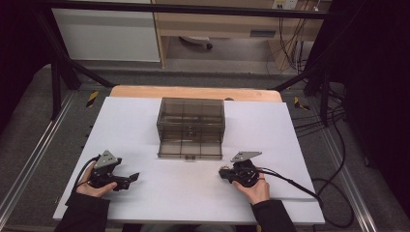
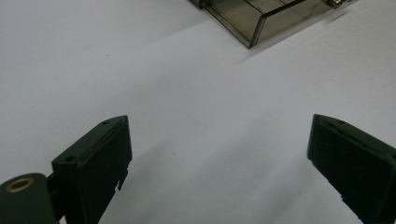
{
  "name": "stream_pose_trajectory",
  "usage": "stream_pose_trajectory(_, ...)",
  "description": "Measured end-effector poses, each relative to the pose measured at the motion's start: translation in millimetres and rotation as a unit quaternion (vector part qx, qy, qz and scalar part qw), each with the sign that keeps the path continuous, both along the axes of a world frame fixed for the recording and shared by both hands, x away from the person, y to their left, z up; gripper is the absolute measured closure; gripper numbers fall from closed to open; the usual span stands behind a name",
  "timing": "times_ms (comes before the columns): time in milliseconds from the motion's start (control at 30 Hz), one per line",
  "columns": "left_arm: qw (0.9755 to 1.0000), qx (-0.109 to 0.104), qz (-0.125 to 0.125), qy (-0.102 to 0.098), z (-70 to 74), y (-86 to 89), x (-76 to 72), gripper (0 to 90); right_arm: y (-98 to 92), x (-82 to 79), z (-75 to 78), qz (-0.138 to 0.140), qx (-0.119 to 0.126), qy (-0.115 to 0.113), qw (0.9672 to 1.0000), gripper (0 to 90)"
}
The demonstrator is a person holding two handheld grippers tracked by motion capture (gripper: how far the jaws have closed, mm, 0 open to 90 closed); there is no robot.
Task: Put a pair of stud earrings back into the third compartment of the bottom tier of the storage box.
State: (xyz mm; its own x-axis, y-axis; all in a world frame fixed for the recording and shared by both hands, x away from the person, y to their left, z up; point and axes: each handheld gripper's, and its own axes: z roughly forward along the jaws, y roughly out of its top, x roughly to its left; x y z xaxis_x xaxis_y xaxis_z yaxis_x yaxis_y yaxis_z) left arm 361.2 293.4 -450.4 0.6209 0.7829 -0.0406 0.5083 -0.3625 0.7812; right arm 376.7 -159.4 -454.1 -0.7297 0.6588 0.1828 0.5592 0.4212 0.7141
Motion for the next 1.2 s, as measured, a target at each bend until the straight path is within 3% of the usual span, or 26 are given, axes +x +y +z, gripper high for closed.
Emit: stream_pose_trajectory(1200, 1.0000, 0.002, -0.001, 0.002, -1.1, 0.7, -0.1, 6.4, -7.7, -1.4, 17.3, 0.003, 0.020, -0.018, 0.9996, 85.6)
